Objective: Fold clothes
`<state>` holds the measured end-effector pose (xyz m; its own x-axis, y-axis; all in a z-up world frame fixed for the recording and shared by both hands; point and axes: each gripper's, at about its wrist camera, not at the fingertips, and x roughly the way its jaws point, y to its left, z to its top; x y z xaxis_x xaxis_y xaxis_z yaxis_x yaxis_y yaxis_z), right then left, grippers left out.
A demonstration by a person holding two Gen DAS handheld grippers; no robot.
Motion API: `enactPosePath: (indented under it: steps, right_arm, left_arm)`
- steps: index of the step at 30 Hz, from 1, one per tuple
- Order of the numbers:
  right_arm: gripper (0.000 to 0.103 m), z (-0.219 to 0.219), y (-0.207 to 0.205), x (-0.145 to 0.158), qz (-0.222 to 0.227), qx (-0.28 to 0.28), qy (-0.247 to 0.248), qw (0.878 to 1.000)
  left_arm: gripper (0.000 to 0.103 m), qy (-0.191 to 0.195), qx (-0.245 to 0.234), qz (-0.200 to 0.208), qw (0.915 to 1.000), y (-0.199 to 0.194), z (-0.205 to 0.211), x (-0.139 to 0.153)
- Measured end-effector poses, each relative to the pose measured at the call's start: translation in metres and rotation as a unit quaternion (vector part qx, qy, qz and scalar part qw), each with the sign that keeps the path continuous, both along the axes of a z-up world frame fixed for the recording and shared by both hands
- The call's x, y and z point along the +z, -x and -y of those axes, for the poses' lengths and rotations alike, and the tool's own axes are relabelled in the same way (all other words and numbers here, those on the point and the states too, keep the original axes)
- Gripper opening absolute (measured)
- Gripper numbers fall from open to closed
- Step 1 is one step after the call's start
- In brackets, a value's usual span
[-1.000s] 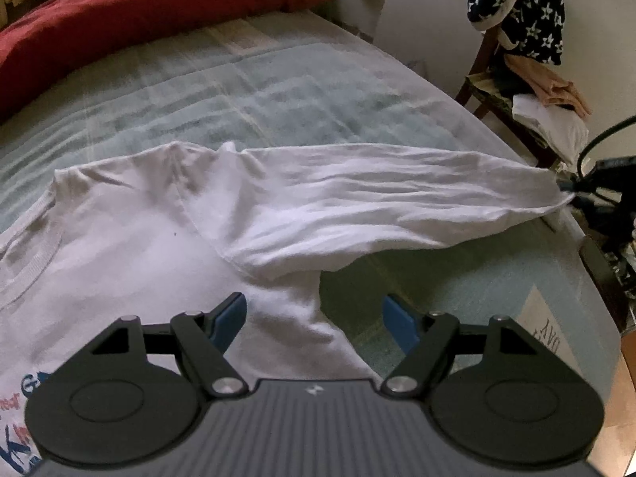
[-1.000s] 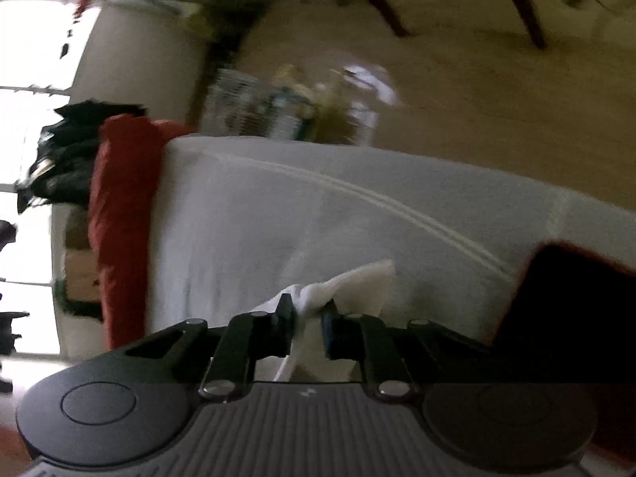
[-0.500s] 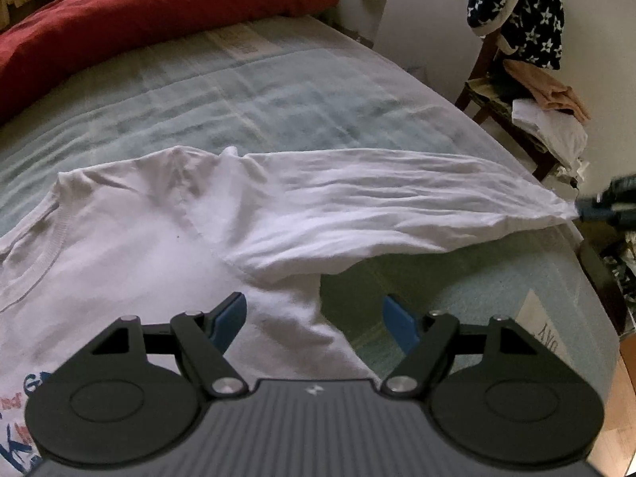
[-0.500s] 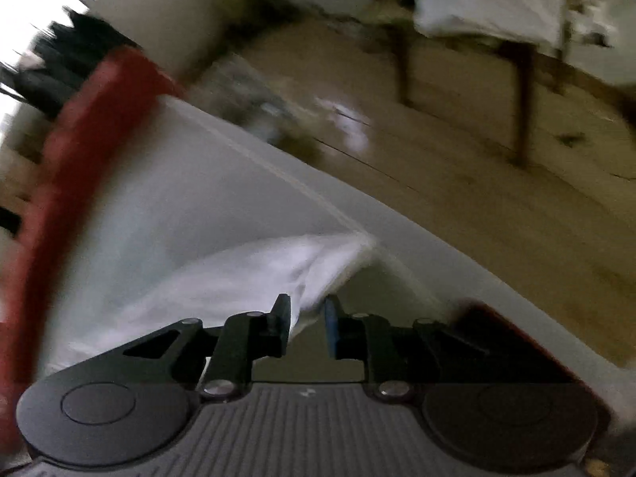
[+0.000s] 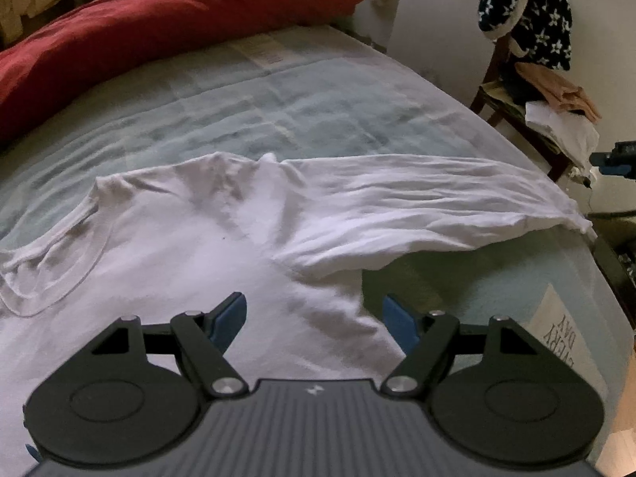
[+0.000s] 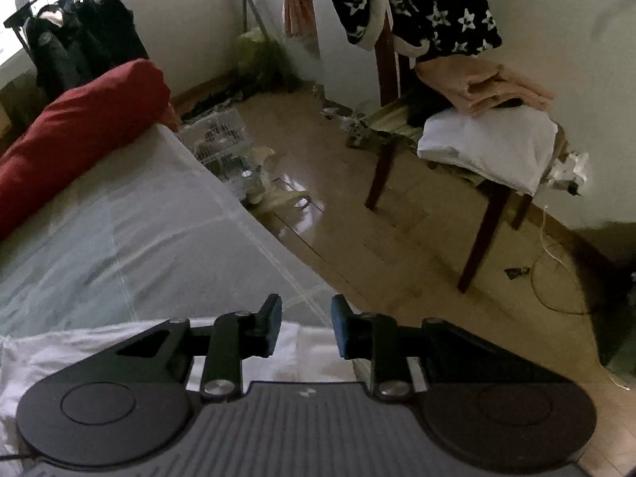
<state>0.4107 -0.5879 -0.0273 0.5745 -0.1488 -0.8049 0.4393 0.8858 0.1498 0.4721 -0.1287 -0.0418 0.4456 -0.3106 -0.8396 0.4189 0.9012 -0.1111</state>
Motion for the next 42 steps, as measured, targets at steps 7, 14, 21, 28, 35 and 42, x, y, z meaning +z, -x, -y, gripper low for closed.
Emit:
enactPosePath:
  steps: [7,14,21,28,35,42]
  right_arm:
    - [0.047,0.016,-0.019,-0.034,-0.043,0.003,0.019,0.999]
    - [0.046,0.020,-0.016,-0.059,-0.050,-0.008,-0.003,0.999]
    - [0.015,0.022,-0.021,-0.042,-0.021,0.018,0.024,0.999]
    - [0.026,0.003,-0.025,-0.020,0.003,0.038,0.086,0.996]
    - [0.037,-0.086,-0.040,-0.001,0.062,0.208,0.013,0.976]
    - [0.037,-0.209,-0.068,-0.016,0.068,0.382,-0.018,0.921]
  left_arm:
    - [0.076,0.000,0.003,-0.007,1.0000,0.002,-0.004,-0.005]
    - [0.076,-0.001,0.010,-0.015,0.9998,-0.002,-0.004,-0.010]
    - [0.076,0.002,-0.007,-0.004,1.0000,-0.007,0.005,-0.003]
    - [0.076,0.018,-0.014,0.011,0.9997,-0.023,0.005,0.007]
    - [0.073,0.071,0.006,0.015,0.9974,-0.063,-0.010,0.016]
    - [0.073,0.092,0.043,-0.014,0.9948,-0.111,-0.015,-0.011]
